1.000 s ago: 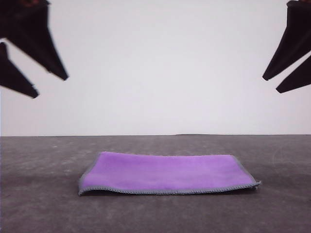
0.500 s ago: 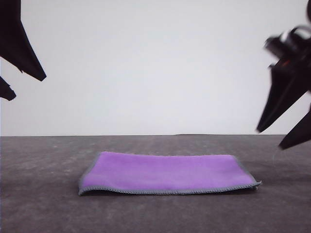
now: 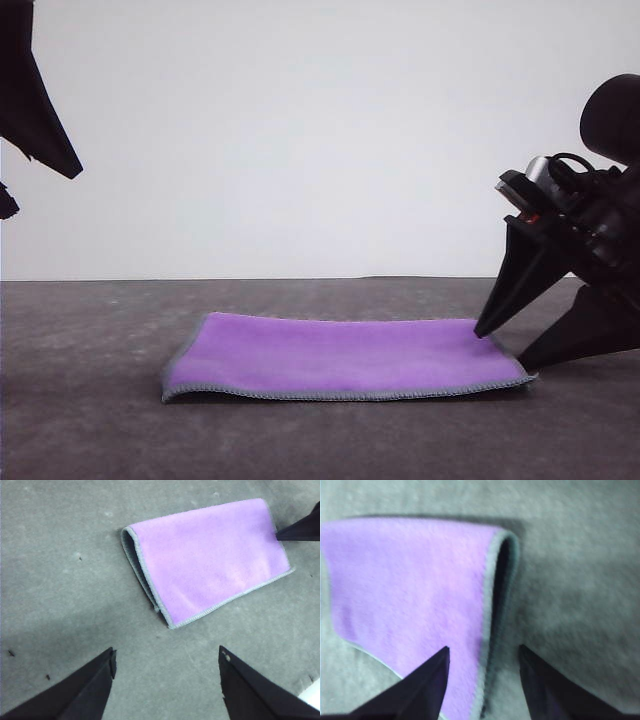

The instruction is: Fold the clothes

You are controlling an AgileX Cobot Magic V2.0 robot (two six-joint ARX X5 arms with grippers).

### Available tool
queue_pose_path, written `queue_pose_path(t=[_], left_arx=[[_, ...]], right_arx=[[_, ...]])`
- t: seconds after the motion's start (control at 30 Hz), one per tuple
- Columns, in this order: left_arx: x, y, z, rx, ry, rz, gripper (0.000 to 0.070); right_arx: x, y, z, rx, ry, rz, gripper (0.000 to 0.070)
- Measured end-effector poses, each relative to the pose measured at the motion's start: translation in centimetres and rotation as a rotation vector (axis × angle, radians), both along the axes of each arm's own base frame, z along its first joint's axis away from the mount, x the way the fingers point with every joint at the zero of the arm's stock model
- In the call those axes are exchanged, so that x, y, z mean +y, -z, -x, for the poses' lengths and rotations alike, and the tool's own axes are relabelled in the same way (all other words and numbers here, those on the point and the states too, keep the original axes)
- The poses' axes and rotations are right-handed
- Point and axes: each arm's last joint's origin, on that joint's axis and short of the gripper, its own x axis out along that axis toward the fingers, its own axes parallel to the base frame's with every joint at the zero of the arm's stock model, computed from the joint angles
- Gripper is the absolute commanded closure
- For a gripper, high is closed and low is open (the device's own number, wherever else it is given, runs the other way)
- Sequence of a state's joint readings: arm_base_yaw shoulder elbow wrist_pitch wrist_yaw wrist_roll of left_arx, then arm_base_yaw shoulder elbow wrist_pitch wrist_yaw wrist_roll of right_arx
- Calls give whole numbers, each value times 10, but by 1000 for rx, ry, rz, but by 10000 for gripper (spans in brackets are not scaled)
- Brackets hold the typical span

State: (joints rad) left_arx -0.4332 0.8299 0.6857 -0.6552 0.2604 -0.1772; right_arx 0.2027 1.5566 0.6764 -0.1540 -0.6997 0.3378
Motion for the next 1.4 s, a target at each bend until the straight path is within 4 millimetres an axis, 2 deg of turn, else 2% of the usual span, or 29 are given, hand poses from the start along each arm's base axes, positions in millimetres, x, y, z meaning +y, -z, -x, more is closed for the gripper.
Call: queue_pose_path(t=[0.33, 0.57, 0.8, 0.93, 1.17, 1.4], left_arx=[[0, 0, 0, 0, 0, 0, 310], [0, 0, 0, 0, 0, 0, 310], [0, 0, 0, 0, 0, 0, 310], [0, 0, 0, 0, 1, -1, 310], [0, 0, 0, -1, 1, -1, 310], [0, 0, 0, -10, 14, -10, 310]], right_arx=[[10, 12, -9, 1, -63, -92, 438], [11, 14, -10, 7, -59, -91, 700], [11, 13, -11, 25, -52, -85, 700], [15, 5, -15, 41, -57, -85, 700], [48, -37, -28, -48, -161, -125, 700], [100, -64, -26, -137, -271, -134, 700]])
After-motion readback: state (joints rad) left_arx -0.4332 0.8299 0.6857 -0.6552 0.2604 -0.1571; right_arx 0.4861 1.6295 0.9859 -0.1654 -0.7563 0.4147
